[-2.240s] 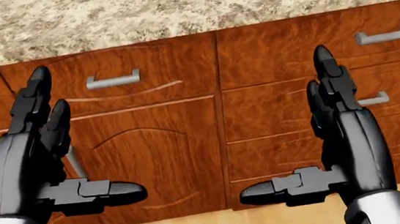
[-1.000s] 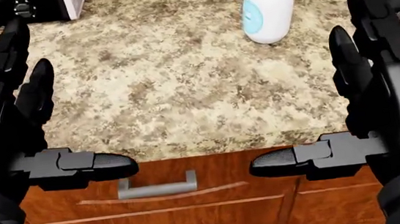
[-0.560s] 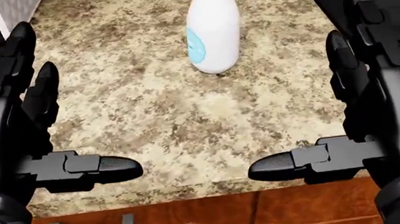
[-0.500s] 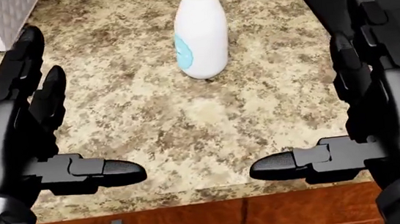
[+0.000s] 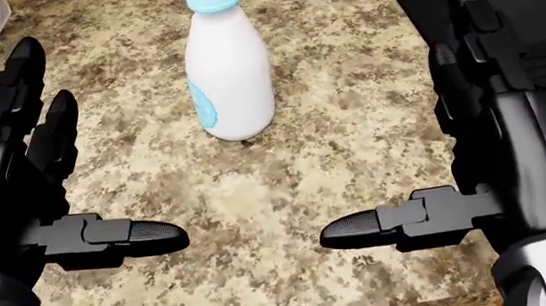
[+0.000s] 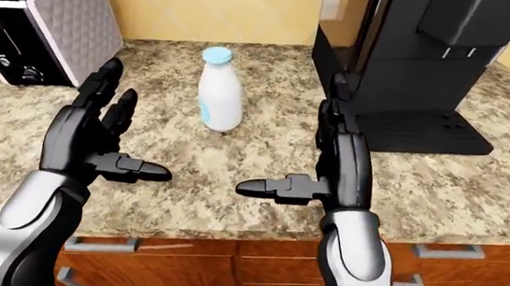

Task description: Move the drinks to the dining counter.

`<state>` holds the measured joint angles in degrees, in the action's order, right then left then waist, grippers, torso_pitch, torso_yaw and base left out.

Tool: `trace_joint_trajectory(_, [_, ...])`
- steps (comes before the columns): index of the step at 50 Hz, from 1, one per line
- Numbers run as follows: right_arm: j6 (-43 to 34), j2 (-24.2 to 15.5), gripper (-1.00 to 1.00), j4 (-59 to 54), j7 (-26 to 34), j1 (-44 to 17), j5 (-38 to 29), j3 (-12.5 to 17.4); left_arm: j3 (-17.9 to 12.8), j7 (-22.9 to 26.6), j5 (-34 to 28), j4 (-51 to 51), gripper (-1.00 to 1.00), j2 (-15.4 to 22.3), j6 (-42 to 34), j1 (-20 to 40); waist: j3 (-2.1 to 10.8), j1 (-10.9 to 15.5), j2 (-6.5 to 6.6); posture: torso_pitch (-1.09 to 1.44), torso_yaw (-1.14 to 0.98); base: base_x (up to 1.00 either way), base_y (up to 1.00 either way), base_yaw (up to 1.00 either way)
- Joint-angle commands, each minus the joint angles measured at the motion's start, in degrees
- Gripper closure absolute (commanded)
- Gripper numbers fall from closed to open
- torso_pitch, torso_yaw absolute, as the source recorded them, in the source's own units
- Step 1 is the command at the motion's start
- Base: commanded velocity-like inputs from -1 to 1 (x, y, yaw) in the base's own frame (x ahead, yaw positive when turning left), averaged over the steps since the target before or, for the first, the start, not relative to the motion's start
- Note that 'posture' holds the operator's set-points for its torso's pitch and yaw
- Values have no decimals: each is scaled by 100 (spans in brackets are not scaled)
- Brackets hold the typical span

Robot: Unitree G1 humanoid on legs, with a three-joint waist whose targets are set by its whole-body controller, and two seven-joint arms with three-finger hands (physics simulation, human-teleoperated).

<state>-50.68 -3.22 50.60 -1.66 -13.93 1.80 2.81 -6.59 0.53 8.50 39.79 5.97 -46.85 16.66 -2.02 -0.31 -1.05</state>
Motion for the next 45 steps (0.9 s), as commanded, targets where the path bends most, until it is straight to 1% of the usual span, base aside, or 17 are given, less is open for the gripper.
trace_joint_trajectory(1, [146,-1,-100,188,39,-138,9,-68,-95,-33,-12,200,-100,48,147,101,98,28,-17,0,0,0,0,0])
trace_joint_trajectory(3, [92,18,-100,242,64,-164,19,-92,-108,-39,6,261,-100,54,113,84,124,28,68,0,0,0,0,0])
trace_joint_trajectory(5, [-84,36,-100,356,78,-256,40,-136,-146,-47,47,351,-100,63,43,79,183,40,199,0,0,0,0,0])
trace_joint_trajectory(7, [-201,59,-100,381,67,-363,75,-135,-161,-55,69,385,-100,72,26,74,216,51,97,0,0,0,0,0])
trace_joint_trajectory(8, [-266,62,-100,393,63,-420,96,-135,-169,-67,87,439,-100,78,-30,86,254,78,106,0,0,0,0,0])
trace_joint_trajectory(11, [-393,43,-100,387,23,-572,108,-132,-210,-86,144,562,-100,99,-155,111,180,92,291,0,0,0,0,0])
trace_joint_trajectory(14, [-464,29,-100,395,-3,-648,119,-100,-225,-105,188,677,-100,123,-266,135,157,49,343,0,0,0,0,0])
trace_joint_trajectory(16, [-541,7,-100,429,-22,-703,139,-47,-240,-136,230,800,-100,149,-433,212,67,52,378,0,0,0,0,0])
trace_joint_trajectory(19, [-618,-19,-100,414,-51,-798,153,-37,-232,-162,260,894,-100,156,-531,247,2,73,340,0,0,0,0,0])
trace_joint_trajectory(22, [-567,-37,-100,263,-68,-877,147,-55,-185,-217,319,1248,-100,145,-831,239,26,104,217,0,0,0,0,0])
trace_joint_trajectory(24, [-575,-46,-100,139,-92,-992,119,-74,-150,-218,303,1305,-100,144,-889,258,48,129,82,0,0,0,0,0])
trace_joint_trajectory(26, [-506,-49,-100,-95,-114,-1123,69,-108,-157,-228,312,1339,-100,132,-962,317,96,172,-141,0,0,0,0,0])
trace_joint_trajectory(27, [-450,-56,-100,-199,-114,-1149,30,-144,-155,-224,314,1351,-100,131,-972,318,80,193,-59,0,0,0,0,0])
trace_joint_trajectory(29, [-339,-41,-100,-461,-106,-1238,-63,-194,-139,-206,290,1307,-100,123,-890,274,111,168,-8,0,0,0,0,0])
trace_joint_trajectory(34, [-459,59,-100,-656,-81,-1582,-273,-391,-175,-212,306,1346,-100,107,-910,285,167,116,115,0,0,0,0,0])
trace_joint_trajectory(38, [-523,167,-100,-788,-44,-1800,-456,-546,-228,-217,351,1391,-100,117,-912,255,166,75,152,0,0,0,0,0])
trace_joint_trajectory(45, [-526,395,-100,-989,94,-2014,-814,-801,-306,-246,448,1439,-100,147,-947,251,168,42,155,0,0,0,0,0])
